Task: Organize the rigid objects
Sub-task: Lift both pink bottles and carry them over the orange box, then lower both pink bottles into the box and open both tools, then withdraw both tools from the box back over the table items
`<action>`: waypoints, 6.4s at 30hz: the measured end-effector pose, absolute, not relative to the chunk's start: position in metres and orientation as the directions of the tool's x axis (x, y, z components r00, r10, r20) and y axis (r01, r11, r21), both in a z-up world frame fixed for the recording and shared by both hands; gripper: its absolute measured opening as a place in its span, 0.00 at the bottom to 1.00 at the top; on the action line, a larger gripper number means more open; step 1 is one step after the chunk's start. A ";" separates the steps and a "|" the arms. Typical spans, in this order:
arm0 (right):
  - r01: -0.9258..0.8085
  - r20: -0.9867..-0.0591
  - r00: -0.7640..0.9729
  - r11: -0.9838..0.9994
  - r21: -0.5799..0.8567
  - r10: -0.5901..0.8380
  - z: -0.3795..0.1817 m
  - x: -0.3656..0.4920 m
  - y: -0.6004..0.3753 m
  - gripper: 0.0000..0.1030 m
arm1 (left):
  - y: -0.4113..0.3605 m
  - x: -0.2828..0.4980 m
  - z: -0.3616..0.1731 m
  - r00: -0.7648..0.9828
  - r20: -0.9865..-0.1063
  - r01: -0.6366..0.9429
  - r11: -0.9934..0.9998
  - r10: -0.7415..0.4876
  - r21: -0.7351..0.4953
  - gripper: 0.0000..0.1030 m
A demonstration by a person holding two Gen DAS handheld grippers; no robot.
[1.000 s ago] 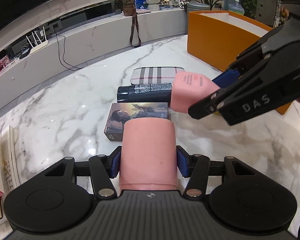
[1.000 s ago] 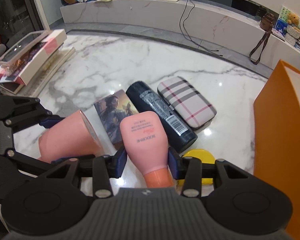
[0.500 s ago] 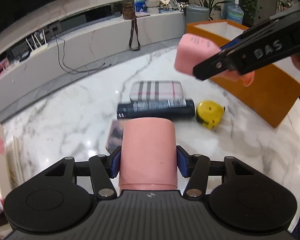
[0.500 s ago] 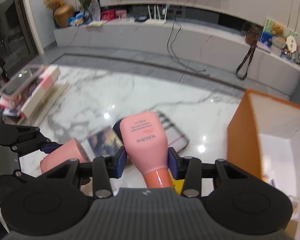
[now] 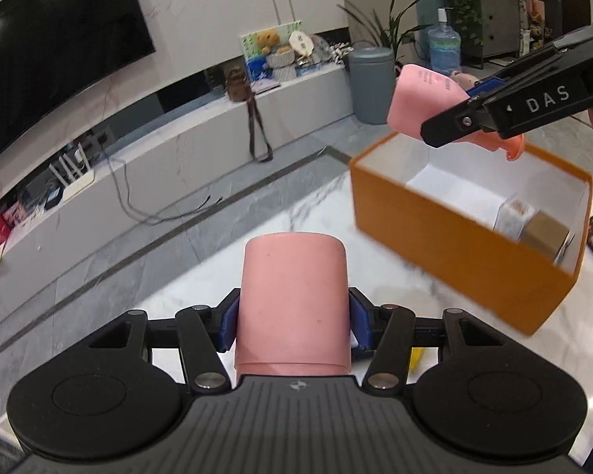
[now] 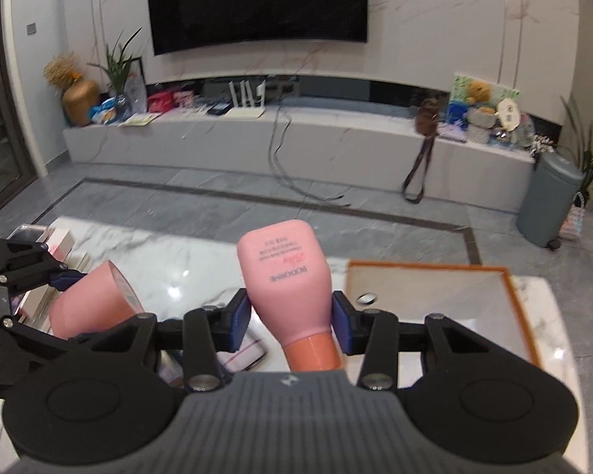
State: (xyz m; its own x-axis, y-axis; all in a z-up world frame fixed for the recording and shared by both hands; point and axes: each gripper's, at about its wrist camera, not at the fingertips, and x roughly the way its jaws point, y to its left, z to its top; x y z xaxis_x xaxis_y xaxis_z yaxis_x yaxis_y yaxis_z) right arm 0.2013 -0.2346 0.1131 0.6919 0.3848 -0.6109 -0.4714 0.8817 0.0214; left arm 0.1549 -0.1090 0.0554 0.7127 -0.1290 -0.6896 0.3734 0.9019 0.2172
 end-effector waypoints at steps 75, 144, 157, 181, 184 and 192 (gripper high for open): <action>-0.010 -0.818 0.571 0.998 0.068 0.062 -0.028 0.325 -0.358 0.44 | -0.312 0.289 -0.060 0.547 -0.829 0.565 0.782 -0.118 0.262 0.61; 0.047 -0.801 0.596 0.993 0.110 0.060 0.004 0.315 -0.362 0.71 | -0.327 0.296 -0.039 0.534 -0.844 0.598 0.689 0.038 0.410 0.76; 0.000 -0.735 0.675 0.995 0.098 0.072 0.053 0.282 -0.349 0.74 | -0.311 0.268 0.007 0.592 -0.806 0.559 0.709 0.023 0.431 0.76; -0.251 -0.654 0.730 0.968 0.011 0.197 0.093 0.213 -0.243 0.75 | -0.139 0.192 0.043 0.643 -0.764 0.300 0.902 0.050 0.311 0.80; -0.280 -0.657 0.725 0.960 -0.005 0.208 0.090 0.208 -0.226 0.75 | -0.120 0.180 0.041 0.652 -0.756 0.273 0.915 0.050 0.296 0.80; -0.365 -0.680 0.693 0.930 -0.044 0.240 0.064 0.189 -0.200 0.76 | -0.067 0.150 0.022 0.678 -0.733 0.215 0.940 0.052 0.265 0.82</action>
